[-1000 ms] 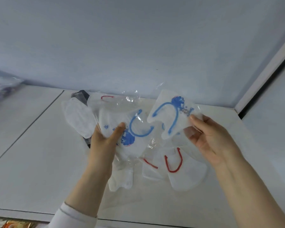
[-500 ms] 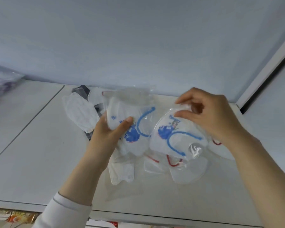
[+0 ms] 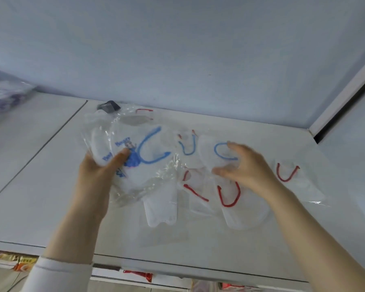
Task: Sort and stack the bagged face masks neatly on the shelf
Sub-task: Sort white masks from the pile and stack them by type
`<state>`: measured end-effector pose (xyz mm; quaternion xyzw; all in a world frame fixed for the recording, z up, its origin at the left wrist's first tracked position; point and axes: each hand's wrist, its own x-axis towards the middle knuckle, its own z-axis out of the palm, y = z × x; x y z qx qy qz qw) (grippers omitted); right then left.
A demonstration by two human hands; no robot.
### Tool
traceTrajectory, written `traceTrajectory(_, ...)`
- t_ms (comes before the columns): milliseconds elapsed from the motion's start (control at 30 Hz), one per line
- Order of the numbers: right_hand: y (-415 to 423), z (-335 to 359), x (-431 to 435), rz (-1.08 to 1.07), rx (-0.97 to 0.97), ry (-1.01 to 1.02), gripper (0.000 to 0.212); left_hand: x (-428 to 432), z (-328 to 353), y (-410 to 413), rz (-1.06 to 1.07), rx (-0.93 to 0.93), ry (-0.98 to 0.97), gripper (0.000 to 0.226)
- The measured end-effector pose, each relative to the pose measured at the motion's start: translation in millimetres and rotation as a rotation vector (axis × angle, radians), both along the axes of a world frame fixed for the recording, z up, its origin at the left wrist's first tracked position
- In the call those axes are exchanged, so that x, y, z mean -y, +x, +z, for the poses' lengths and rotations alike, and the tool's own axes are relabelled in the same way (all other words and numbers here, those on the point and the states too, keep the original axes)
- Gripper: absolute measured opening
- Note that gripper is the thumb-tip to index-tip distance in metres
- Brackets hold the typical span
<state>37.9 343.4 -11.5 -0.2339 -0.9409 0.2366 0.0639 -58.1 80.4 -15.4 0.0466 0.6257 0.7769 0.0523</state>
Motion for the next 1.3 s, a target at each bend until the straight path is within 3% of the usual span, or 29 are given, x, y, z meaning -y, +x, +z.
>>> traceTrajectory(67, 2.5, -14.3, 4.7, 0.024, 0.098, 0.008, 0.078, -0.2, 1.5, -1.6, 0.001, 0.029, 0.029, 0.028)
traceTrajectory(267, 7.6, 0.5, -4.2, -0.11, -0.302, 0.07, 0.033, -7.5, 2.1, 0.8, 0.0, 0.065, 0.04, 0.031)
traceTrajectory(400, 15.8, 39.5, -21.3, -0.184, -0.623, -0.143, 0.015, -13.4, 3.4, -1.4, 0.014, 0.048, 0.023, 0.025)
traceTrajectory(500, 23.2, 74.5, -26.1, -0.094, -0.594, -0.239, 0.007, -21.0, 8.6, -0.5, 0.013, 0.017, -0.013, 0.02)
traceTrajectory(633, 20.0, 92.7, -6.7, 0.223, -0.412, -0.373, 0.016, -38.2, 17.9, 16.5, -0.153, -0.064, -0.06, 0.018)
traceTrajectory(667, 15.8, 89.9, -1.5, 0.281, -0.371, -0.323, 0.02, -42.3, 18.8, 23.7, -0.228, -0.084, -0.082, 0.018)
traceTrajectory(733, 7.0, 80.7, 6.5, 0.338, -0.362, -0.032, 0.03, -47.1, 18.5, 38.1, -0.373, -0.099, -0.115, 0.024)
traceTrajectory(833, -1.9, 71.9, 13.7, 0.359, -0.513, 0.357, 0.048, -46.4, 14.0, 49.9, -0.448, -0.055, -0.069, 0.045)
traceTrajectory(1000, -11.1, 63.1, 24.4, 0.45, -0.663, 0.395, 0.05, -45.8, 13.5, 53.9, -0.501, -0.075, -0.042, 0.08)
traceTrajectory(1133, -18.6, 59.2, 36.0, 0.421, -0.663, 0.23, 0.048, -48.4, 13.8, 44.7, -0.388, -0.068, -0.133, 0.046)
traceTrajectory(1233, -19.0, 56.9, 15.1, 0.189, -0.803, -0.037, 0.046, -30.5, 10.7, 19.4, -0.148, -0.037, -0.093, 0.022)
traceTrajectory(1300, -16.5, 47.0, -1.9, 0.041, -0.665, -0.057, 0.049, -14.1, 7.9, 1.8, 0.022, 0.008, -0.058, 0.011)
